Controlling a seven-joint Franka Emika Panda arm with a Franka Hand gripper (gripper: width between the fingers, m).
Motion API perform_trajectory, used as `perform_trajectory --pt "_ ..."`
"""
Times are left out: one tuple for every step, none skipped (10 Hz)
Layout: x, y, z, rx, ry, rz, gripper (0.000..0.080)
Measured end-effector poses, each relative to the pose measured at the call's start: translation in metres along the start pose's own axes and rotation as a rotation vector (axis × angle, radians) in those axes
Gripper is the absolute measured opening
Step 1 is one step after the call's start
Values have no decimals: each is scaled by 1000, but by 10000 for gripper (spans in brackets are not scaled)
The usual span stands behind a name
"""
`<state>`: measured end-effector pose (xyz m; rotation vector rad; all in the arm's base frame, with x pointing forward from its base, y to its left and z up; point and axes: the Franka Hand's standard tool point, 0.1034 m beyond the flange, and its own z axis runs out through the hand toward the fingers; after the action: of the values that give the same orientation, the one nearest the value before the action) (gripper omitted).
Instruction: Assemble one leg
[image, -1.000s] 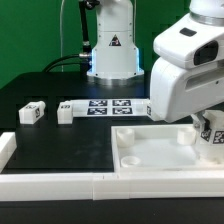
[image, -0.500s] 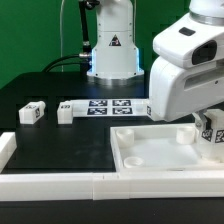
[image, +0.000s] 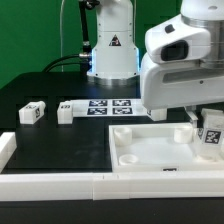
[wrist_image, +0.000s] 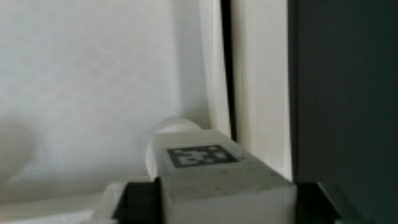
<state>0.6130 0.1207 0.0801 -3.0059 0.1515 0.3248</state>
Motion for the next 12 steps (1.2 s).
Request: perform_trajectory --pt "0 -2 0 13 -4 170 320" --pt "-1 -4 1 20 -8 315 320" --pt "-2 -5 1 23 -8 450 320" --pt "-4 -7 2 25 -13 541 315" --pt "-5 -9 3 30 -18 599 309" --pt "-5 -11 3 33 -22 699 309" --pt "-6 -13 3 38 -28 757 361" --pt "-6 -13 3 38 -27 708 496" --pt "-6 -14 4 38 -28 677 496" --pt "-7 -15 4 38 -28 664 616" --pt "-7 -19 4 37 -27 628 639" --pt "-8 -21 5 32 -20 476 639"
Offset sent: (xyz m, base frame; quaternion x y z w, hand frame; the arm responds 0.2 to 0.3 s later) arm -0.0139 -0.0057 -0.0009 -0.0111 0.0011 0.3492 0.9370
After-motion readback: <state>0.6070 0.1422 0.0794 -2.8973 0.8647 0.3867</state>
